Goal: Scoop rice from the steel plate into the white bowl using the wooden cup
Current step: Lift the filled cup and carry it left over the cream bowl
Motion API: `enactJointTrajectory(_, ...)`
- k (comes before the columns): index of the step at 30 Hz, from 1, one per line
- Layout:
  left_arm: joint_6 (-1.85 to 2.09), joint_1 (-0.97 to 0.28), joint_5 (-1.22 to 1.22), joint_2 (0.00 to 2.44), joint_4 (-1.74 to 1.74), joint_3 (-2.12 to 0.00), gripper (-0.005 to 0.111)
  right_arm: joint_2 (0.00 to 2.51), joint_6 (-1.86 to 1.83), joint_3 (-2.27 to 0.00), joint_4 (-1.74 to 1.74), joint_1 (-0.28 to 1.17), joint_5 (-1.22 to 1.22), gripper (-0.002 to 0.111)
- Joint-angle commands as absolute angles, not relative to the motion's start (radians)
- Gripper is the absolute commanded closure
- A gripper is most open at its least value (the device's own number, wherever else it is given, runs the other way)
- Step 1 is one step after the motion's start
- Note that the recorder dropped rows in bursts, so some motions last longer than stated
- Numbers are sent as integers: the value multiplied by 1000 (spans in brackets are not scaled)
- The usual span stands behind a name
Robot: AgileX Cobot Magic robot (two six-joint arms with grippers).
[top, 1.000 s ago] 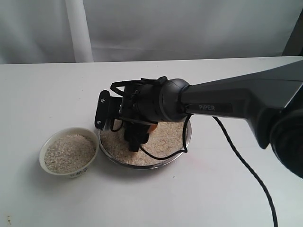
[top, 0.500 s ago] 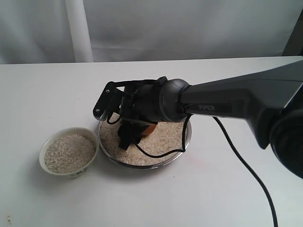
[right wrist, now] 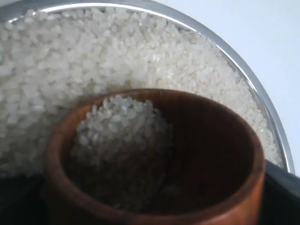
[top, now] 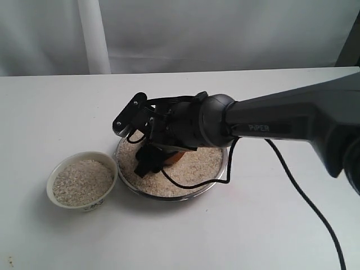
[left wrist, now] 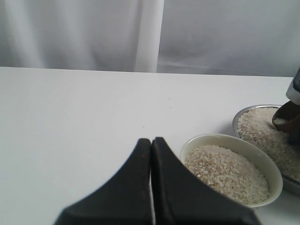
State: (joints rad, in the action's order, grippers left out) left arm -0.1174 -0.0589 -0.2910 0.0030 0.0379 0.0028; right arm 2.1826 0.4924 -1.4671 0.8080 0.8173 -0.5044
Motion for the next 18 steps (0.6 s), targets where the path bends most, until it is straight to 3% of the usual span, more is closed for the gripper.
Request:
enactJointTrajectory(1, -124, -63, -285, 0, 33, 0, 107, 2127, 532, -1421, 826, 802, -422, 108)
enactJointTrajectory(18, -124, -63, -285, 0, 33, 0, 107, 1950, 418, -1309, 913, 795, -210, 108)
